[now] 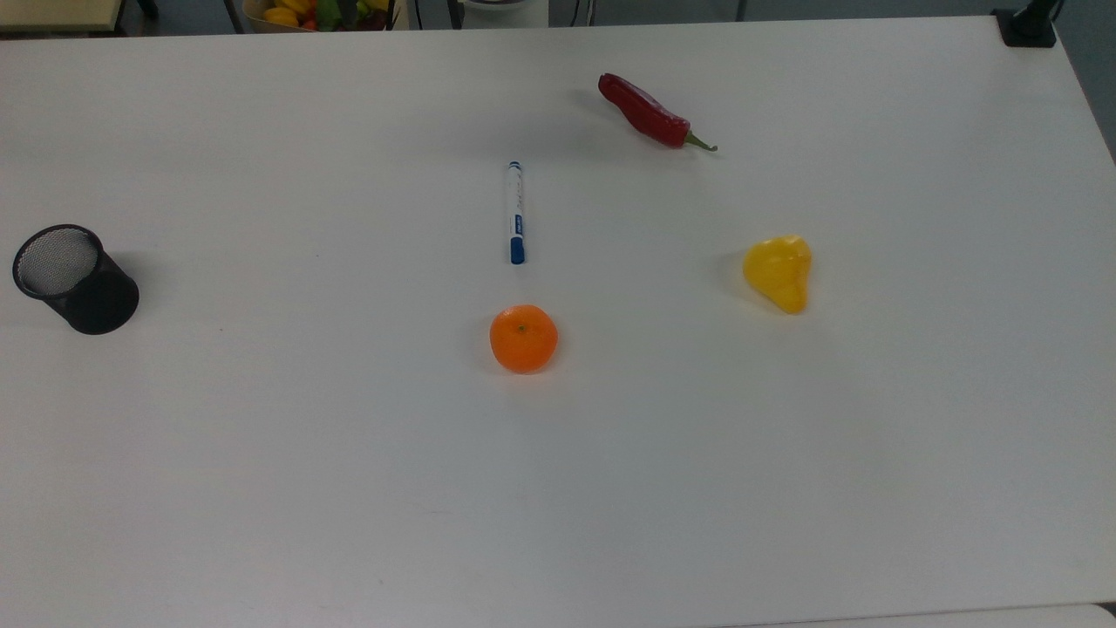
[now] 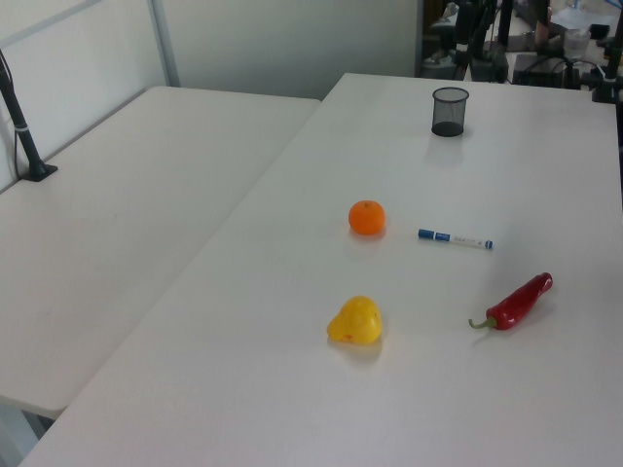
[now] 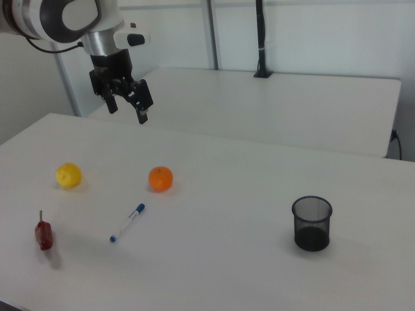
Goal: Take marker pen
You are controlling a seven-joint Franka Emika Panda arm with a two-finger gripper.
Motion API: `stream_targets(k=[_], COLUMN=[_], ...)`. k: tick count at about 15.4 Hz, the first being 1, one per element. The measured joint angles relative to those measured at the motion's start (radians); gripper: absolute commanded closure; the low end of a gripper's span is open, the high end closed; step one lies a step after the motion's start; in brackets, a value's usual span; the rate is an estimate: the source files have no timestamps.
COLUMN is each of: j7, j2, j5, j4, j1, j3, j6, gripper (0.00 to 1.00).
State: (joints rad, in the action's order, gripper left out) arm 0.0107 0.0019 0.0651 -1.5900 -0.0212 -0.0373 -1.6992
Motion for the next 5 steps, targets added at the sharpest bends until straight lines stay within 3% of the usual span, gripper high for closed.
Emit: stream_targets(k=[5], j7=[-0.009], j2=[-0.027], j5=[0.000], j4=[-0.040], j1=[-0.009], j3=[-0.007], j6=[-0.012], gripper=[0.00])
